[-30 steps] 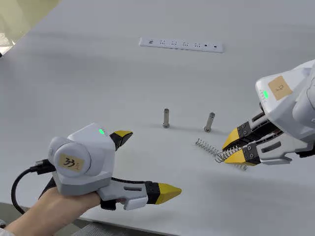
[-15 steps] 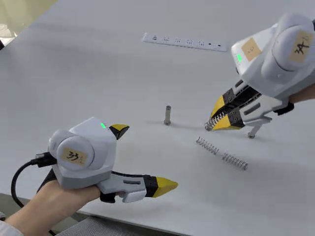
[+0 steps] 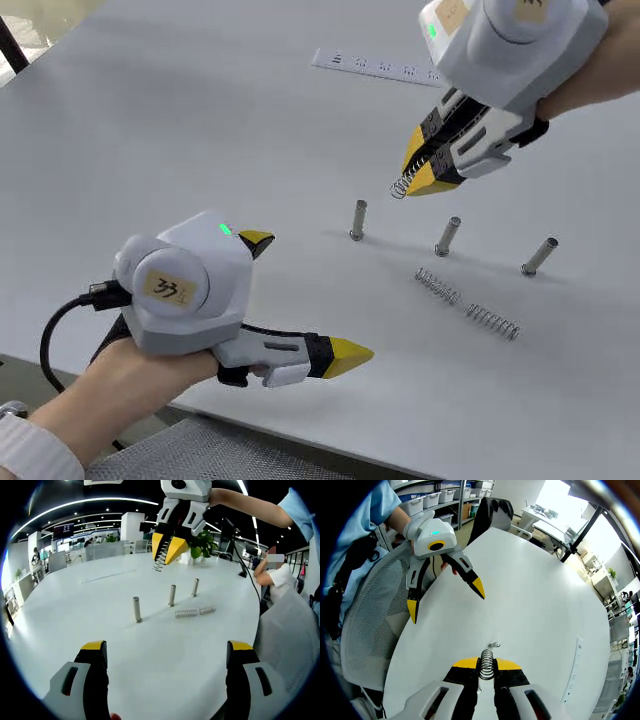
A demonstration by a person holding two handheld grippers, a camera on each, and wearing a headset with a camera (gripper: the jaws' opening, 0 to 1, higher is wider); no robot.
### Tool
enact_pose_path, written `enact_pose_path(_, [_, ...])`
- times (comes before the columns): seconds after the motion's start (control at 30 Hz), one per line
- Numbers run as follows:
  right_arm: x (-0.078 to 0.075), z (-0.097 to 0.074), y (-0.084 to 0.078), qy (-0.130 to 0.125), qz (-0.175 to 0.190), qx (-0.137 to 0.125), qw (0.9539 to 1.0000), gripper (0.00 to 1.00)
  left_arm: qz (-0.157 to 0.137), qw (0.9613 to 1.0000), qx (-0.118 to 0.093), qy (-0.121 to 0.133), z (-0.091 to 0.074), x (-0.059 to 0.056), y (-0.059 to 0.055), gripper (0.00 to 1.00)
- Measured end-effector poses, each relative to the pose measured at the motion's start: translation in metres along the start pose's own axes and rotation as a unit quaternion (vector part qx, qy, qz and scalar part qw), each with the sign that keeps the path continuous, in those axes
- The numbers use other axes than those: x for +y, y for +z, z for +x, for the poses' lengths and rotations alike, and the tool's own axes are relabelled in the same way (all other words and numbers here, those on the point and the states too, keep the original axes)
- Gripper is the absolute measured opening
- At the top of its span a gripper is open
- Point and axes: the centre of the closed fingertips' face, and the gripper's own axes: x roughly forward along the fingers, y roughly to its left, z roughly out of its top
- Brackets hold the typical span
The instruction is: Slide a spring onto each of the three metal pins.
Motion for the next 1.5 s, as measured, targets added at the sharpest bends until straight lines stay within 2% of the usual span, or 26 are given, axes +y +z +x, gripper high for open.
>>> enact_pose_path(0.13, [-0.013, 0.004, 0.003, 0.005, -0.002, 0.007, 1.0000, 0.07, -0.001, 1.0000, 0.000, -0.001, 0.000, -0.001, 0.000, 0.99])
enact_pose_path(0.53, [-0.007, 0.009, 0.009, 0.058, -0.021, 0.065, 0.9960, 0.07, -0.014, 0.9998, -0.010, 0.004, -0.001, 0.002, 0.003, 0.98])
enact_pose_path(0.67, [-0.009, 0.017, 0.011, 0.076, -0.020, 0.078, 0.9938, 0.07, -0.016, 0.9998, -0.012, 0.006, -0.001, 0.003, 0.003, 0.98])
enact_pose_path(0.8, [-0.021, 0.030, 0.008, 0.088, -0.021, 0.085, 0.9923, 0.07, -0.022, 0.9996, -0.015, 0.009, -0.002, 0.005, 0.003, 0.99])
enact_pose_path(1.0, [-0.015, 0.041, 0.005, 0.094, -0.028, 0.102, 0.9899, 0.07, -0.026, 0.9995, -0.015, 0.007, -0.002, 0.004, 0.001, 0.99])
enact_pose_path(1.07, [-0.018, 0.045, 0.003, 0.093, -0.032, 0.109, 0.9892, 0.07, -0.028, 0.9995, -0.016, 0.009, -0.002, 0.005, 0.001, 0.99])
enact_pose_path(1.33, [-0.016, 0.052, -0.001, 0.096, -0.035, 0.116, 0.9881, 0.07, -0.031, 0.9994, -0.014, 0.006, -0.001, 0.004, -0.001, 0.99])
enact_pose_path(1.4, [-0.022, 0.055, -0.006, 0.096, -0.038, 0.117, 0.9878, 0.07, -0.031, 0.9994, -0.013, 0.005, -0.001, 0.003, -0.001, 0.99])
enact_pose_path(1.5, [-0.018, 0.055, -0.005, 0.095, -0.040, 0.118, 0.9877, 0.07, -0.033, 0.9994, -0.011, 0.003, 0.000, 0.002, -0.002, 0.99])
